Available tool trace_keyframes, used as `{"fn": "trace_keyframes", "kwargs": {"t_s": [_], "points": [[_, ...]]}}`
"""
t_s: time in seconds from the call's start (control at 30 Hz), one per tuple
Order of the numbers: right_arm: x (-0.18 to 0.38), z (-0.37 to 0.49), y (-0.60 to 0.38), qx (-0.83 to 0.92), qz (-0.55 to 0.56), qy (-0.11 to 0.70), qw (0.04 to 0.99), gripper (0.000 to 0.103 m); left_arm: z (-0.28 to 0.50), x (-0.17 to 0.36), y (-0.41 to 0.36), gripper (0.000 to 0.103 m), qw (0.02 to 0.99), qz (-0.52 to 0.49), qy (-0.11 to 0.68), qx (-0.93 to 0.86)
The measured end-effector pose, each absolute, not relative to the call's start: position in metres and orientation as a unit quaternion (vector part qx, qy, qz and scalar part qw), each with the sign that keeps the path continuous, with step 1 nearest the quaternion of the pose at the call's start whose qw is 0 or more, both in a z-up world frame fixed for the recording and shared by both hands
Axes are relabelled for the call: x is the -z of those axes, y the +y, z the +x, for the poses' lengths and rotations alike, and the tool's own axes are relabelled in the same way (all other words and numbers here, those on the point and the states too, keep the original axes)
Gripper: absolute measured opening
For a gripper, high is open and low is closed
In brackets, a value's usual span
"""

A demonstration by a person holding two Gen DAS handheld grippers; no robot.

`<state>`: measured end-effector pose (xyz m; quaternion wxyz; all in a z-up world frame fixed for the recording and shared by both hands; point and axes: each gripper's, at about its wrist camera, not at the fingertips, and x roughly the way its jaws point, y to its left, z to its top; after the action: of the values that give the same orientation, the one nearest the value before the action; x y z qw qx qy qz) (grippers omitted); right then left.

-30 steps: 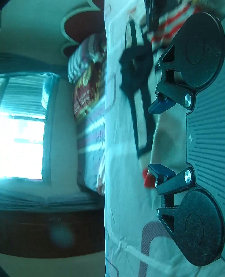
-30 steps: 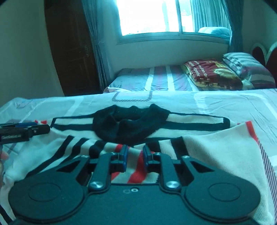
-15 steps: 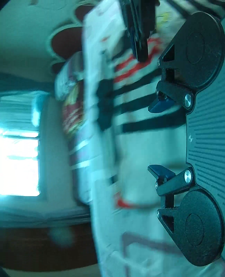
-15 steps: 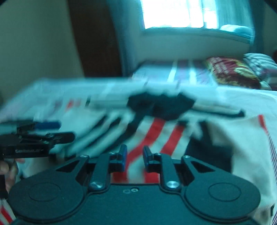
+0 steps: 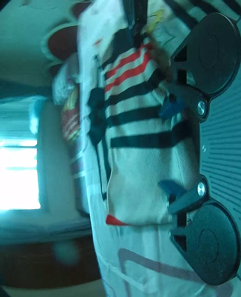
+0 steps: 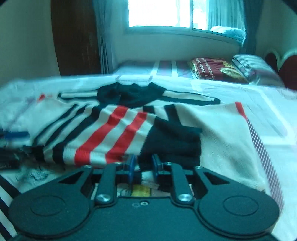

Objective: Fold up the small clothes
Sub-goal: 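Smooth the folded sweater side with the left gripper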

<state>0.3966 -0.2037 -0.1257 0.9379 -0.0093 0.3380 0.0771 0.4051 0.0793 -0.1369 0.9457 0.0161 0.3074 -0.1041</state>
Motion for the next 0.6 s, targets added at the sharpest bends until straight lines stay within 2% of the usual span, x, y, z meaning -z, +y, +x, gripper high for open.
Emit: {"fn": "trace_keyframes", "kwargs": {"t_s": [0.43, 0.6], "points": [[0.127, 0.397, -0.214, -0.097, 0.007, 0.342, 0.935, 0.017, 0.405, 0.136, 0.071, 0.081, 0.946, 0.027, 0.312, 0.081], [0.126, 0.4, -0.22, -0.114, 0.013, 0.346, 0.931, 0.017, 0.404, 0.136, 0.067, 0.086, 0.947, 0.036, 0.313, 0.064]]}}
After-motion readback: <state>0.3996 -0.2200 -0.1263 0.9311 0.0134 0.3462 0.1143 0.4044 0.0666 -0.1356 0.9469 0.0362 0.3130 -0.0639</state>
